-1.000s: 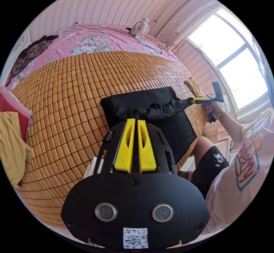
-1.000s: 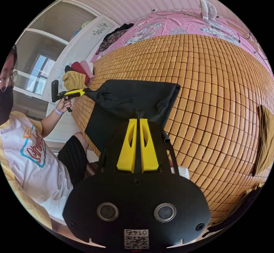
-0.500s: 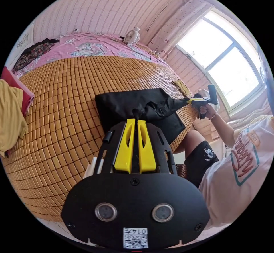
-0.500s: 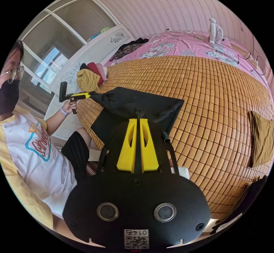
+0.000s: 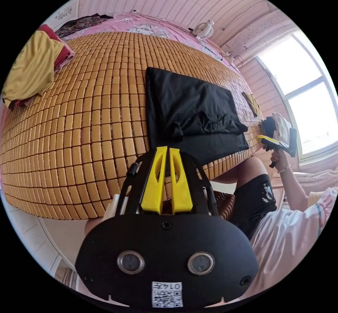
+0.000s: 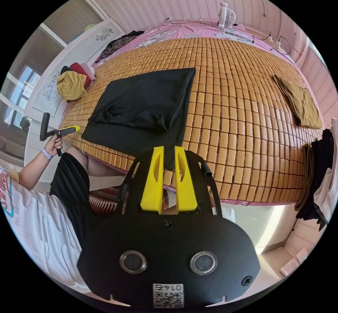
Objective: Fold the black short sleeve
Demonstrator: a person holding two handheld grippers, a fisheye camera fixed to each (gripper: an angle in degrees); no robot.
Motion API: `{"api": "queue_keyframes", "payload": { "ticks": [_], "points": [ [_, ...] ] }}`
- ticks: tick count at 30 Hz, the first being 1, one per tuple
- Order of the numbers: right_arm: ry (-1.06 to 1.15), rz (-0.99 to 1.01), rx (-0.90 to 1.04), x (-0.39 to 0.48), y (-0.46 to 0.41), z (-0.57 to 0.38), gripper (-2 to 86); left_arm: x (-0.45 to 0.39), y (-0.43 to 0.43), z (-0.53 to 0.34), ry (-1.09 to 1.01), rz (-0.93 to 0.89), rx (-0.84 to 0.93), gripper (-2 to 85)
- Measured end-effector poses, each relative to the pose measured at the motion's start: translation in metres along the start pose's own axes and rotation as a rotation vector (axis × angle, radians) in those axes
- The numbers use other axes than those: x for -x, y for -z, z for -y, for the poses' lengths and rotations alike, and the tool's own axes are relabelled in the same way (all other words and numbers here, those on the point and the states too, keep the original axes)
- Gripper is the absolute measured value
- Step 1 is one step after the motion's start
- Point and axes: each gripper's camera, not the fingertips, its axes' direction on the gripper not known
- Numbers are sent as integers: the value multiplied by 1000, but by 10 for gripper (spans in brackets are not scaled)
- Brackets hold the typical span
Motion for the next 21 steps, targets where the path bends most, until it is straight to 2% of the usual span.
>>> {"api": "queue_keyframes", "payload": {
  "ticks": [7, 12, 16, 21],
  "points": [
    [96, 50, -35, 56, -40, 42, 71, -61, -33, 49, -135, -73, -55, 49],
    [170, 2, -1, 98, -86, 83, 89, -92, -82, 70, -186, -2, -6, 64],
    [180, -51, 57, 119, -125, 105, 82, -98, -125, 70, -194, 85, 105, 44],
    [203, -80, 84, 129, -142, 108, 7, -99, -122, 58, -240, 72, 63, -5]
  ]
}}
